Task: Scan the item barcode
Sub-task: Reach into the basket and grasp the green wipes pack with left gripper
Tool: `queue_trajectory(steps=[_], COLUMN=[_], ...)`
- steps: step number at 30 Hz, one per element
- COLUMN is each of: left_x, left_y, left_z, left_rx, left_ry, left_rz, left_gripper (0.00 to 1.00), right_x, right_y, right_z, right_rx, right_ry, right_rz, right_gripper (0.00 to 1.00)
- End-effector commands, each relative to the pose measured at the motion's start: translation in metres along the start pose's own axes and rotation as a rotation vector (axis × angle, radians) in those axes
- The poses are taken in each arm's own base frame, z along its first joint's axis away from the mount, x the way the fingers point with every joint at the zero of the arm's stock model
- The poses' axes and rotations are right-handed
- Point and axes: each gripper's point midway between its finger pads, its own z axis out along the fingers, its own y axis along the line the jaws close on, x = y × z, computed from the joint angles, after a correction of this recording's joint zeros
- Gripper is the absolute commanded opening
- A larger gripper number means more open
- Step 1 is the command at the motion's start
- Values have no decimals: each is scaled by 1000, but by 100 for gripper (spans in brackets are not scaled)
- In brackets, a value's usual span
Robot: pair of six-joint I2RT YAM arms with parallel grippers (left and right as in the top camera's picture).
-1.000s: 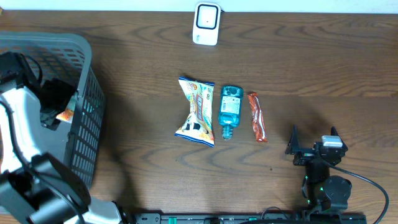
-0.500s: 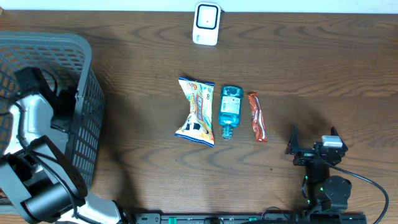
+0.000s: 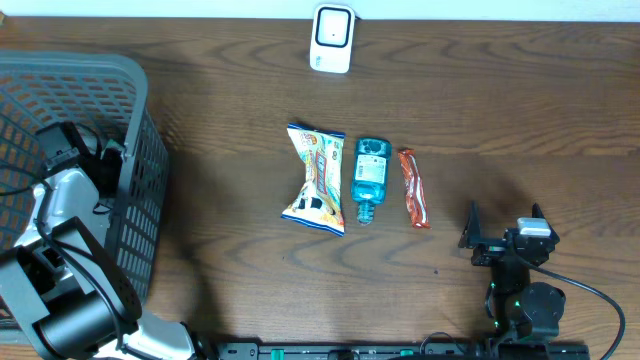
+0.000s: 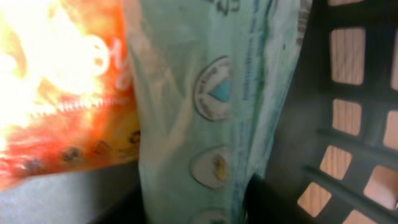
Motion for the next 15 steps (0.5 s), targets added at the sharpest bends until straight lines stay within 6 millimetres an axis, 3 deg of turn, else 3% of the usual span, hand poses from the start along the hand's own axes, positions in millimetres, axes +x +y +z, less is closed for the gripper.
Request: queue_trajectory(steps=[1,5,8,11,15], left_x=[5,2,-2,-11,-16], left_y=[9,5,-9,-19,-41], left_z=[5,-1,-22,-59,-125], left_rx=[-23,-3,79,137,239], left_ry=[21,11,-8,-79,-221], left_rz=[-7,-3,26,35,86], left_gripper=[8,7,7,7,7], right_x=[0,0,0,0,0], right_y=[3,3,3,3,3], right_z=[0,0,0,0,0], right_rx=[-11,-11,-11,-11,-11], right_ry=[-1,-1,-1,-1,-1], right_rz=[-8,-8,-8,-8,-8], right_gripper=[99,99,99,99,99])
